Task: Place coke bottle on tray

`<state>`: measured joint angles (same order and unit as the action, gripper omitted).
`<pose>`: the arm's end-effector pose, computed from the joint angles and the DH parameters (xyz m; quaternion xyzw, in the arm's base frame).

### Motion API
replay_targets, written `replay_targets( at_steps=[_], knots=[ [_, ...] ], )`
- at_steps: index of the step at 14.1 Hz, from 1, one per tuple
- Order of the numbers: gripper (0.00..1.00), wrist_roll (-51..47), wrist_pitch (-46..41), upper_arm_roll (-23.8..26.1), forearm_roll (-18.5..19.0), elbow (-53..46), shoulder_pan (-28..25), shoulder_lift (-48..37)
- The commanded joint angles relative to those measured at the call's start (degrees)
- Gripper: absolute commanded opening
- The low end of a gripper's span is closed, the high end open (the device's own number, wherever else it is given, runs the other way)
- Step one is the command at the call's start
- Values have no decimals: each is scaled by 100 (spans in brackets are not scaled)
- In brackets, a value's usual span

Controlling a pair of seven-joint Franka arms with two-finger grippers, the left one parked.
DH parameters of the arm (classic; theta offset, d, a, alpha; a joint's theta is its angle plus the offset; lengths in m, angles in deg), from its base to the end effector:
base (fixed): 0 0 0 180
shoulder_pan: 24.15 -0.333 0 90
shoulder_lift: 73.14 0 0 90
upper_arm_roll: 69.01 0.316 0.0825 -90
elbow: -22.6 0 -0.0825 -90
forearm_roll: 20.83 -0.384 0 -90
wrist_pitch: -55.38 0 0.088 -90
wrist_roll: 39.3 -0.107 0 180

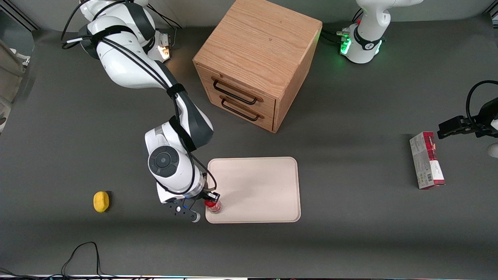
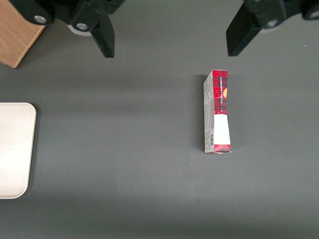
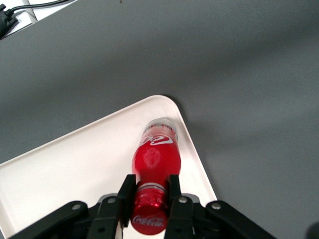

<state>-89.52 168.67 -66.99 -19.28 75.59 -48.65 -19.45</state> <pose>0.7168 0.3432 0.3265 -0.9763 0.2083 -0.0447 0.0367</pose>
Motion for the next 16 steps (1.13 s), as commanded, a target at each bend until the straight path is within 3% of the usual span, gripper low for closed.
replay_targets(
  at_steps=[1,2,13,16],
  knots=[
    [75,-199,-44,0,170,-245,-38,71],
    [100,-199,-44,-9,179,-245,-46,71],
    [100,-129,-341,-35,188,-228,-3,-78],
    [100,362,-849,-35,118,121,120,-699]
  ],
)
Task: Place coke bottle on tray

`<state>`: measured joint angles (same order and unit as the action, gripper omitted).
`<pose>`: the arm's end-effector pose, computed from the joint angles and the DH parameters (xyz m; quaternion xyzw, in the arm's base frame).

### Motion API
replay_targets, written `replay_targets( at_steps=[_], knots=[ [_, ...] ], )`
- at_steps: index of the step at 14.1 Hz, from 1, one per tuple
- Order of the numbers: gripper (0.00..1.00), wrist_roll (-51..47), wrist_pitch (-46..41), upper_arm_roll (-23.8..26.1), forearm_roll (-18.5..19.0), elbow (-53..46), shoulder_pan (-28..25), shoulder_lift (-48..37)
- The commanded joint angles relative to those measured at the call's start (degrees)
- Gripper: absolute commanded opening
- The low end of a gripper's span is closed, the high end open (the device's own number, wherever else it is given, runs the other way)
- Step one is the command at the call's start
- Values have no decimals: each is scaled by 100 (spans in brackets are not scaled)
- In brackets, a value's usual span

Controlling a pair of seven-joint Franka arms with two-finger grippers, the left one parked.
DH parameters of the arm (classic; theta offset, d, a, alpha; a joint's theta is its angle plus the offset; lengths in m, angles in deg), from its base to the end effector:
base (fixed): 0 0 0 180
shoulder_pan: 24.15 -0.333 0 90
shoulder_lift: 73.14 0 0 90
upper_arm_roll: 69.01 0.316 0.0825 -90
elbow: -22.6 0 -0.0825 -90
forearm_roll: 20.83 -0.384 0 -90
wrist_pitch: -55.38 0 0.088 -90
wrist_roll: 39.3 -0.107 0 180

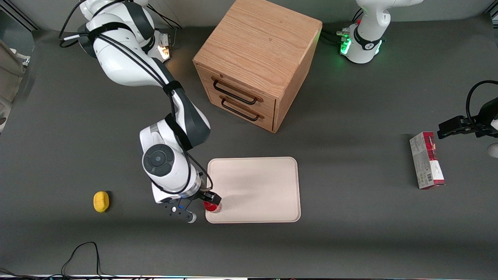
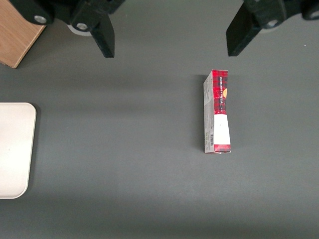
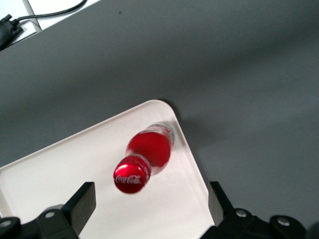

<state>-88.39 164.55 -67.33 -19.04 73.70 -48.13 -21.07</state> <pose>0.7183 0.3320 0.3579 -0.9774 0.2046 -0.0440 0.0289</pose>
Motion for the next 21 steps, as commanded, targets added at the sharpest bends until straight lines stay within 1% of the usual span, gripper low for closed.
replay_targets(
  at_steps=[1,3,5,7,8,10,12,13,15,16,17,18,19,20,21],
  knots=[
    [100,347,-519,-10,85,705,139,-880],
    [100,951,-502,8,-11,1810,384,-1801],
    [100,1881,-467,-18,-309,2954,700,-2786],
    [100,2638,-467,-80,-363,3799,965,-3543],
    [100,2964,-458,-176,-363,4134,1000,-3816],
    [100,3623,-467,-544,-372,4635,1001,-4274],
    [100,4299,-554,-913,-372,4962,992,-4731],
    [100,4468,-685,-1080,-363,5041,992,-4899],
    [100,4549,-897,-1187,-363,5007,983,-5084],
    [100,4540,-958,-1100,-354,4998,1192,-5154],
    [100,4540,-1150,-551,-389,4920,1838,-5199],
    [100,4549,-1335,159,-407,4797,2375,-5216],
    [100,4532,-1415,79,-407,4692,2233,-5217],
    [100,4531,-1425,-235,-407,4647,1866,-5208],
    [100,4549,-1477,-412,-407,4612,1775,-5217]
  ],
)
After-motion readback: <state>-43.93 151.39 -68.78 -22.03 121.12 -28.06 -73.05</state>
